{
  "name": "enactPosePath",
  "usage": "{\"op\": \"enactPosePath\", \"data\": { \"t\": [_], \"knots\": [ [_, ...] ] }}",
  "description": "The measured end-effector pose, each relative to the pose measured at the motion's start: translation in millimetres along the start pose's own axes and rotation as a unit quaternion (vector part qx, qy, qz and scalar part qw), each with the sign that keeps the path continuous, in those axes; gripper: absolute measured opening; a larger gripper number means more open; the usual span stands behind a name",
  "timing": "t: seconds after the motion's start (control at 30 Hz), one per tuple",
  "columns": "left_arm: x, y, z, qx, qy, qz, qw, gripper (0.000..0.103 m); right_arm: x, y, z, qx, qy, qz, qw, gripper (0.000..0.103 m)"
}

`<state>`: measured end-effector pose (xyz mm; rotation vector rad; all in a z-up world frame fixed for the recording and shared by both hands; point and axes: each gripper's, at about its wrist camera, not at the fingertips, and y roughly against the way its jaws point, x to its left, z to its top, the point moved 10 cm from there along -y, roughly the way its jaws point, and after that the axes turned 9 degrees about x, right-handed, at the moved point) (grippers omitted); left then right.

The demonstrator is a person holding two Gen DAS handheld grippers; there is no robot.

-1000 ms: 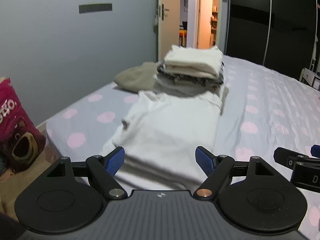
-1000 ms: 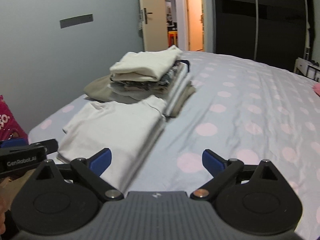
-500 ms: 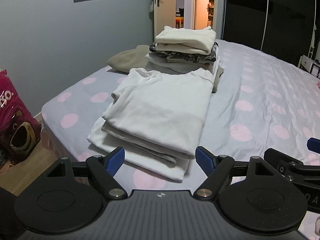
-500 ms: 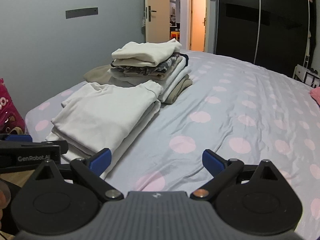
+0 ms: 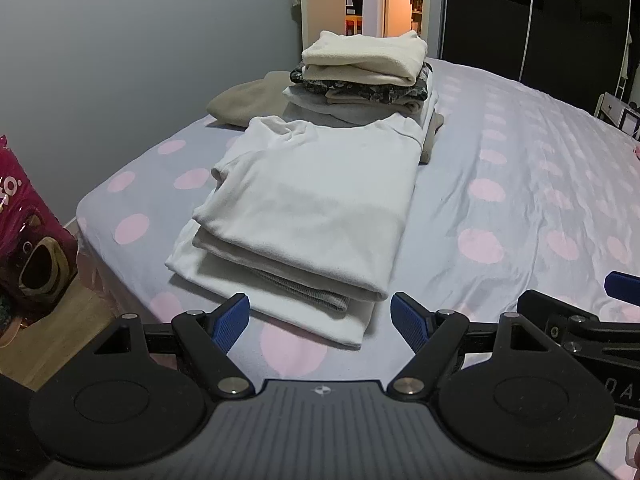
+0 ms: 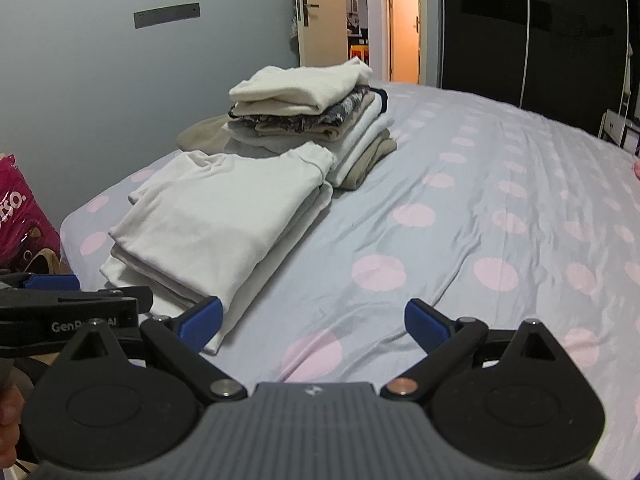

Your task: Fold clothes

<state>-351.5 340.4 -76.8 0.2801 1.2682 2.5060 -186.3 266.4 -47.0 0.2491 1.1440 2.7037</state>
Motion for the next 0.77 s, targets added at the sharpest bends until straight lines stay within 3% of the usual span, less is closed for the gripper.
{"op": "enactPosePath", "data": {
  "t": [0.77],
  "knots": [
    [-4.1,-0.4,-2.9,0.002,-0.008,-0.002,1.0000,0.077,5.3,-2.2,-4.2,0.017,0.013,0.010,1.000,0.099]
  ]
}}
